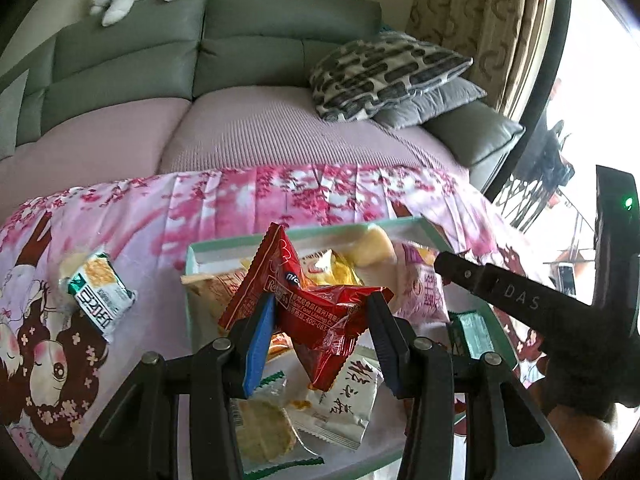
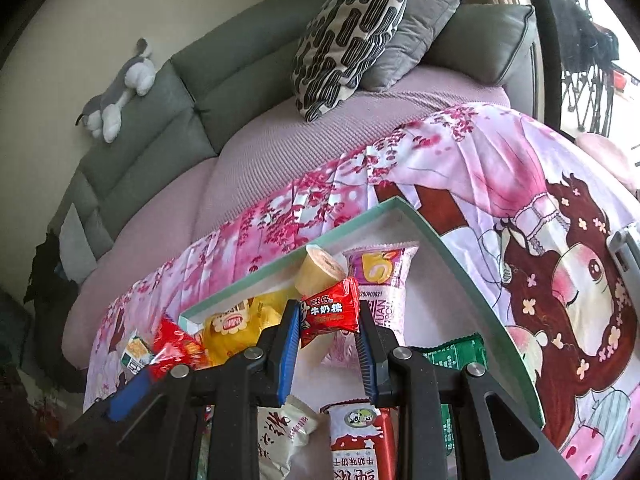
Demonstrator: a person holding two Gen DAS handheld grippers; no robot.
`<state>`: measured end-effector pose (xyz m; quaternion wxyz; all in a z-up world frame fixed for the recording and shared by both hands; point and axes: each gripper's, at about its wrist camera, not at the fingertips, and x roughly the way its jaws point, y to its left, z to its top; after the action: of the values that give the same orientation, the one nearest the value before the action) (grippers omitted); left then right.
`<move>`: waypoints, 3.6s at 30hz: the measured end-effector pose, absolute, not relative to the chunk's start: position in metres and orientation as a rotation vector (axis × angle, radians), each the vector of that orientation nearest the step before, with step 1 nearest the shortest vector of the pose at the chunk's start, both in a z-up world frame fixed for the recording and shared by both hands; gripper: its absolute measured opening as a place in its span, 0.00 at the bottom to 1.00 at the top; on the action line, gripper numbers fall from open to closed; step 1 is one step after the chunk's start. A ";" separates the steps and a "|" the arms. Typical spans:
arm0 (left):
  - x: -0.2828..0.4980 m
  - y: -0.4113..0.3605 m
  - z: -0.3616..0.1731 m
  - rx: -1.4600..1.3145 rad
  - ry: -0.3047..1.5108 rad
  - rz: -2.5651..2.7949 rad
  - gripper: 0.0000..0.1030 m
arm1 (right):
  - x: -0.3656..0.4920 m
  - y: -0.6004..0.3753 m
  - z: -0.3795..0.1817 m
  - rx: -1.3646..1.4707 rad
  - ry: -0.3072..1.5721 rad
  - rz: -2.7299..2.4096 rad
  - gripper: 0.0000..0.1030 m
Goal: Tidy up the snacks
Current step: 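Lower the red candy pack and red bag over the tray, then open both tools to release the candy pack and red bag into the tray, then move both tools back toward the remaining snacks on the bedspread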
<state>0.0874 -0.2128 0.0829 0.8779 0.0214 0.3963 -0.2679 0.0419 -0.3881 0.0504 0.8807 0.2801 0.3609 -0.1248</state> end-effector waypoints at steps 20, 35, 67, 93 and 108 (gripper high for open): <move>0.091 -0.224 0.066 0.088 0.853 -0.553 0.47 | 0.054 -0.373 0.038 0.553 0.829 -0.214 0.30; 0.093 -0.223 0.066 0.089 0.849 -0.537 0.50 | 0.054 -0.375 0.038 0.558 0.835 -0.232 0.30; 0.134 -0.136 0.046 -0.101 0.908 -0.112 0.89 | 0.057 -0.378 0.032 0.510 0.869 -0.330 1.00; 0.139 -0.074 0.044 -0.169 0.852 0.148 0.94 | 0.061 -0.343 0.063 0.413 0.784 -0.254 1.00; 0.136 -0.005 0.059 -0.198 0.791 0.287 0.94 | 0.082 -0.275 0.064 0.332 0.813 -0.137 1.00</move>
<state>0.1357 -0.0053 0.0594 0.9080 -0.0961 0.3834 0.1390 0.0825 -0.2752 0.0640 0.9029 0.1605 0.3932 -0.0664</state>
